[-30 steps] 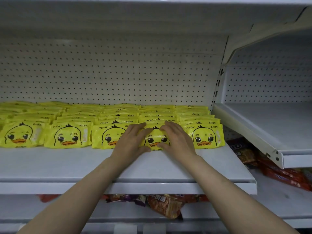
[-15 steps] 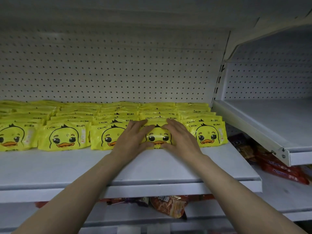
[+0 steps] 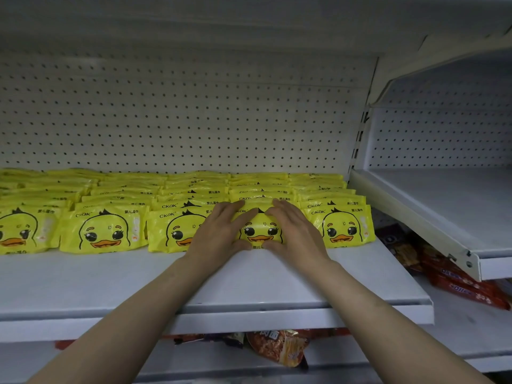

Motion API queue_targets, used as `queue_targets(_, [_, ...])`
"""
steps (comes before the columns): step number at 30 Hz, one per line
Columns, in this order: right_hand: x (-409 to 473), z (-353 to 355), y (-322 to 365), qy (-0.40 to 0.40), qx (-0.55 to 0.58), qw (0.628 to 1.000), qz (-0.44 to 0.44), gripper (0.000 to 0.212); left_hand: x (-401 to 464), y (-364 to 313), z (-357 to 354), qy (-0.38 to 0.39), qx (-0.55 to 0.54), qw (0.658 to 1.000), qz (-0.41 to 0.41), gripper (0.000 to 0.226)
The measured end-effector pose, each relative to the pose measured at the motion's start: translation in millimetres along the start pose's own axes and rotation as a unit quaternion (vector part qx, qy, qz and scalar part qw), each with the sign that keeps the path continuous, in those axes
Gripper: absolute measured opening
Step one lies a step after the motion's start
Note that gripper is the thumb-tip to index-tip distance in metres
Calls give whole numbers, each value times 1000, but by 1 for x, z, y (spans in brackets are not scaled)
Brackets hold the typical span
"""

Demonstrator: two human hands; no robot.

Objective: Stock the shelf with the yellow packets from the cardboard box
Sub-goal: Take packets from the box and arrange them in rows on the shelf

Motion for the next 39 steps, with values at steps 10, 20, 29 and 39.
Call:
queue_targets(10, [-6,3,1,-26,-22,999,33,54,-5,-9,6,-8,38,999,-18,73])
queue_targets(20, [-15,11,20,-3,28,998,-54,25,-14,-27,19,-27,-34,999,-14,30])
queue_targets(29, [-14,12,36,4,5,997,-73,29,-35,-14,31,-30,-27,999,-31,43])
queue_targets(39, [17,-16,107,20,40,999,23,31,-85,60,68,-48,-28,988,146,25])
Point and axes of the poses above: each hand's wrist, its own x-axis towards the middle knuckle, its own z-axis out of the back of the hand, y = z × x, the point moved 3 cm from there along x, towards the middle knuckle, and after that the axes turned 2 degrees about -y, right-handed, at the moved point
